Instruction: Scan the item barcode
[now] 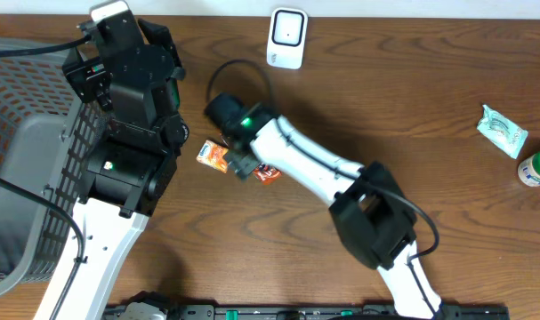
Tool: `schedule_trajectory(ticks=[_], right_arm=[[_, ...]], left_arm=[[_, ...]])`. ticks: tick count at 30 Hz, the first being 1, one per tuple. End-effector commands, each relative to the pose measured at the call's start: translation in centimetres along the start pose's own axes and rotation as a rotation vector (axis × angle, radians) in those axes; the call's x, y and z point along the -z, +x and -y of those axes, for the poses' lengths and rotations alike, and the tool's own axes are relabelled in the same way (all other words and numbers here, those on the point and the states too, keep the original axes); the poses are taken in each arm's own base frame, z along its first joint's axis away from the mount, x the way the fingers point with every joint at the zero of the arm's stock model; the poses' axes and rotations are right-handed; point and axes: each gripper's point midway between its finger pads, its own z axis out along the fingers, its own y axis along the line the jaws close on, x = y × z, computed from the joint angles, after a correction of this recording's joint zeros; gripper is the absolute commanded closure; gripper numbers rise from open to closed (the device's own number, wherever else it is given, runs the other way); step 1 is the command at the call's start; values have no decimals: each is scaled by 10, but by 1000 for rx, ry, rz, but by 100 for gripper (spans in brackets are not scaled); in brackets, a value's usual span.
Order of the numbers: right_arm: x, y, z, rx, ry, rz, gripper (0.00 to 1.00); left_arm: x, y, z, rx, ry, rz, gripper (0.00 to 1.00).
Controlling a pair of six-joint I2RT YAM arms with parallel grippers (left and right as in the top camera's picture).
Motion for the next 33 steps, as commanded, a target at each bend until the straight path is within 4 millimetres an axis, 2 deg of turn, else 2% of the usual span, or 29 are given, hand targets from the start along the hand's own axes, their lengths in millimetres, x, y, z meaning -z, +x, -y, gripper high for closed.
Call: schedule_trajectory(ticks=[1, 5, 8, 11, 15, 19, 21, 25, 30, 31, 33], right_arm=[[-2, 1, -8, 135, 146, 10, 6], [-23, 9, -16, 204, 223, -23, 8], [-34, 16, -33, 216, 141, -52, 7], [-28, 14, -53, 191, -21, -43, 7], [-11, -3, -46, 153, -94, 7, 4], [-8, -4, -46, 174, -277, 6, 2], [-13, -2, -36, 134, -330, -9, 6], [-23, -2, 1, 34, -349, -21, 18], [-24, -3, 22, -55, -458, -15, 46], [-25, -2, 31, -78, -465, -13, 51], [-27, -2, 36, -89, -463, -14, 50]], left_arm=[[0, 1, -1, 15, -4, -1, 2], [0, 1, -1, 15, -4, -1, 2], [0, 1, -1, 15, -4, -1, 2], [0, 1, -1, 14, -4, -1, 2], [0, 2, -1, 14, -4, -2, 2], [0, 2, -1, 11, -4, -4, 2], [0, 2, -1, 11, -4, -4, 2], [0, 3, -1, 8, -5, -6, 2], [-1, 5, 0, 4, -5, -10, 2], [-2, 6, 1, 1, -6, -13, 2], [-4, 7, 2, -3, -6, -16, 2]])
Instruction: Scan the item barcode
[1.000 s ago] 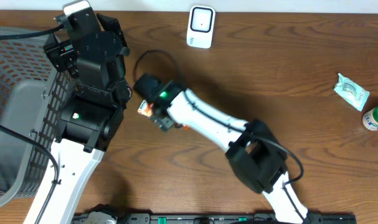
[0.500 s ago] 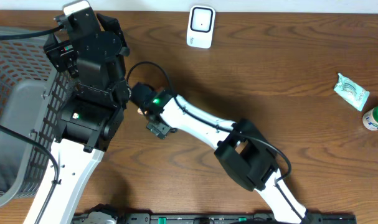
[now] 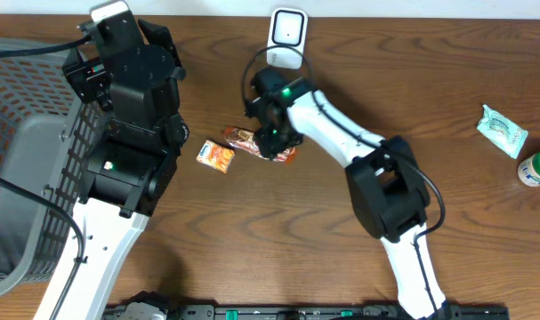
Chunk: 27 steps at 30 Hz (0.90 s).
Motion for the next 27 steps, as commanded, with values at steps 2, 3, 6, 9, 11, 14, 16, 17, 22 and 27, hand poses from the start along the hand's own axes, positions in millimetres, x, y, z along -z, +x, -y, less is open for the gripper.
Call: schedule_trajectory(ticks=[2, 3, 6, 9, 11, 14, 16, 17, 22, 27], right_arm=[[15, -10, -8, 2, -67, 46, 47], [15, -11, -9, 5, -68, 48, 45], [19, -14, -13, 16, -58, 55, 38], [39, -22, -10, 46, 55, 87, 34], [49, -25, -6, 86, 152, 102, 32], [57, -26, -5, 170, 332, 96, 30], [55, -25, -14, 245, 409, 79, 28], [49, -23, -28, 310, 427, 67, 27], [35, -25, -44, 344, 426, 94, 28], [25, -26, -38, 335, 435, 100, 28]], left_arm=[[-5, 8, 3, -6, -6, -16, 2], [-5, 8, 4, -7, -6, -17, 2], [-6, 10, 5, -12, -7, -21, 2], [-7, 10, 5, -12, -7, -21, 2], [-7, 10, 5, -12, -7, -22, 2], [-7, 10, 5, -13, -8, -22, 2], [-7, 11, 5, -15, -8, -24, 2], [-7, 11, 5, -15, -8, -24, 2], [-7, 11, 5, -15, -8, -24, 2], [-7, 11, 5, -14, -8, -23, 2]])
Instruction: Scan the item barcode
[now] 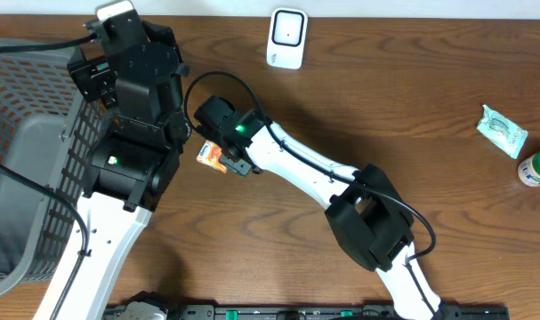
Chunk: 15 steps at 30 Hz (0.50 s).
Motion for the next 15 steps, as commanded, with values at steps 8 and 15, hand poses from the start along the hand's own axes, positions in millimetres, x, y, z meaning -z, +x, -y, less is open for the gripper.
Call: schedule_trajectory(ticks=[8, 15], right_arm=[[-7, 5, 12, -40, -57, 7, 27], [-7, 5, 1, -60, -136, 11, 27]], left_arm=[[-2, 4, 1, 3, -6, -8, 2], [-2, 4, 1, 2, -6, -8, 2]])
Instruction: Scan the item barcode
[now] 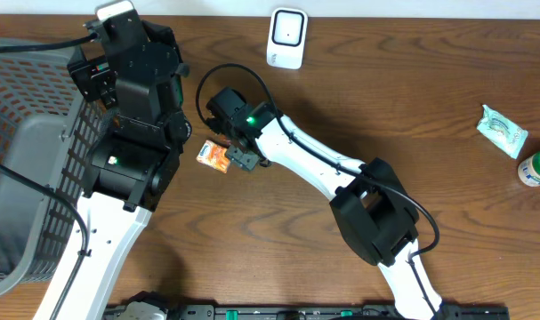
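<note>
A small orange snack packet [213, 156] lies flat on the brown table, just right of the left arm. My right gripper [245, 159] points down right beside the packet's right edge; I cannot make out how its jaws stand or whether they hold anything. The white barcode scanner [287, 37] stands at the table's far edge, well above the gripper. A second, red-brown packet does not show. My left arm [132, 80] hangs at the left by the basket, its fingers hidden under its own body.
A wire basket [20, 107] with a grey liner fills the left side. At the far right lie a green-and-white packet [502, 130] and a green-capped bottle [536, 167]. The right arm's black cable loops over the table near the scanner.
The right wrist and gripper have shifted a little to the right, from over the orange packet's right edge to just beside it. The orange packet and the left arm have stayed put.
At first the right gripper stood by the orange packet with a red-brown packet at its tip. Then it was on the red-brown packet just below the scanner. Later it was back at the orange packet, the red-brown one out of sight, and it remains there now.
</note>
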Tool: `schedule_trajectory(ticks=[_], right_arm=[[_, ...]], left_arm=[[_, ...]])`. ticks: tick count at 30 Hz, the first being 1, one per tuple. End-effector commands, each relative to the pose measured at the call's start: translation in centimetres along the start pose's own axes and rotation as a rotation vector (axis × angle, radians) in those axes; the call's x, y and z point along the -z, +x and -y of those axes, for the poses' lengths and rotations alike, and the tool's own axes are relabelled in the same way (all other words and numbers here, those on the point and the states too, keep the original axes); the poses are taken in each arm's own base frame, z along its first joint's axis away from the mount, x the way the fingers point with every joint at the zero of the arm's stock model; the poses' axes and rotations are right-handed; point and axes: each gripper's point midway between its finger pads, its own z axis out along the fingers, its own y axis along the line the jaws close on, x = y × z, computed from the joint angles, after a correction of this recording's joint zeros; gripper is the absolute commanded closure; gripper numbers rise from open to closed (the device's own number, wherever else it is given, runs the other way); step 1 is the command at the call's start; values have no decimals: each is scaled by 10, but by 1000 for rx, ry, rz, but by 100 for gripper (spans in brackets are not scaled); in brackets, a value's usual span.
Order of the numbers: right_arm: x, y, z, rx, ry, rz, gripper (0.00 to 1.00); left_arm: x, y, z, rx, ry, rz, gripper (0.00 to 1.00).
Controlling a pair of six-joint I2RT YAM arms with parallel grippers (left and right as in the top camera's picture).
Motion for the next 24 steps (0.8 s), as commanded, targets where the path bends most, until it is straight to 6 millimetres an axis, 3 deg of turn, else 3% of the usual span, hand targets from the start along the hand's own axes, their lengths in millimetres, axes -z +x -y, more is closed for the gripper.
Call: schedule_trajectory(ticks=[1, 9, 18, 24], right_arm=[[-1, 3, -5, -17, -53, -1, 27], [-21, 16, -7, -18, -62, -57, 27], [-25, 16, -2, -32, -63, -53, 27], [-30, 21, 14, -66, -61, -57, 27]], left_arm=[[-2, 4, 1, 3, -6, -8, 2], [-2, 4, 1, 3, -6, -8, 2], [-2, 4, 1, 3, -6, -8, 2], [-2, 4, 1, 3, -6, -8, 2]])
